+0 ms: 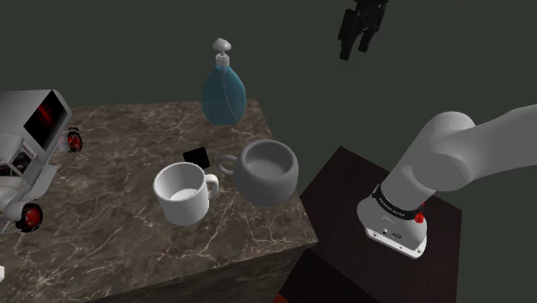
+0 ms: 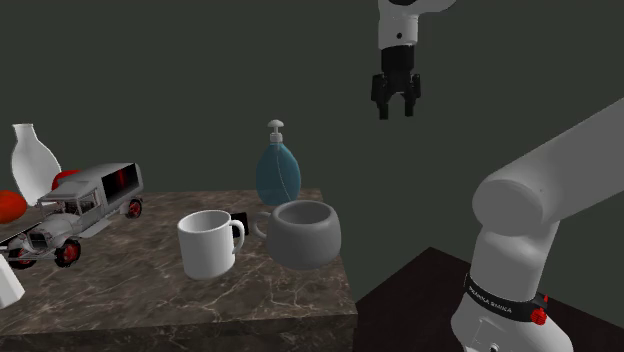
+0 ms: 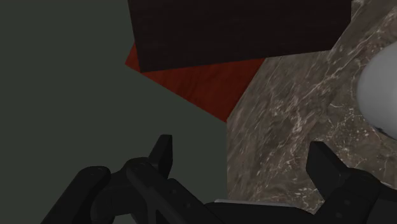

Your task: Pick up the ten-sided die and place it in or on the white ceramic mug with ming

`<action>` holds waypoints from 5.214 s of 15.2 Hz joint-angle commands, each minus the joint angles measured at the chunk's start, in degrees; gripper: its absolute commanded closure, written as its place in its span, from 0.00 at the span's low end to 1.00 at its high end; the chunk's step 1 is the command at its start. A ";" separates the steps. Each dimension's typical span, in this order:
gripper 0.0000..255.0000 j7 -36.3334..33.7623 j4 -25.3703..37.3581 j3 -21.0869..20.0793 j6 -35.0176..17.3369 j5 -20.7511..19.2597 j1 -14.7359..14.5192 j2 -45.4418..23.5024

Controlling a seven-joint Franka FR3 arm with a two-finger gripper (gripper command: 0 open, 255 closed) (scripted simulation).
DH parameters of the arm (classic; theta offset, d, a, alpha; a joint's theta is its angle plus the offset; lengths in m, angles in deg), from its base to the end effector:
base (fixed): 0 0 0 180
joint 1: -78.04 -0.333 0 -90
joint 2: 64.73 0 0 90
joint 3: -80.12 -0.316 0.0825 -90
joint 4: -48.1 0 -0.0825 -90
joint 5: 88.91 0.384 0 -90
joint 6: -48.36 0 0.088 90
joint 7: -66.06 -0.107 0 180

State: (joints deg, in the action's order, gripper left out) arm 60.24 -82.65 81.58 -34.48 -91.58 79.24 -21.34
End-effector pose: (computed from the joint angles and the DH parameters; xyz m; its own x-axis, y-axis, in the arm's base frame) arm 0.3014 -0.0221 0.6057 0.9866 -0.1448 -0.0756 -0.1423 -0.9891 0.0369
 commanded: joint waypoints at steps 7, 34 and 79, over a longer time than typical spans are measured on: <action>0.00 -8.55 -4.17 -6.37 -7.69 4.90 -1.71 -2.65; 0.00 -50.51 12.46 -31.37 -39.54 -1.03 -6.05 -48.00; 1.00 -54.24 21.42 -31.77 -34.50 -3.56 -7.74 -52.23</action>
State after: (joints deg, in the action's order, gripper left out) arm 5.97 -61.74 49.88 -69.71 -95.32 71.53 -73.81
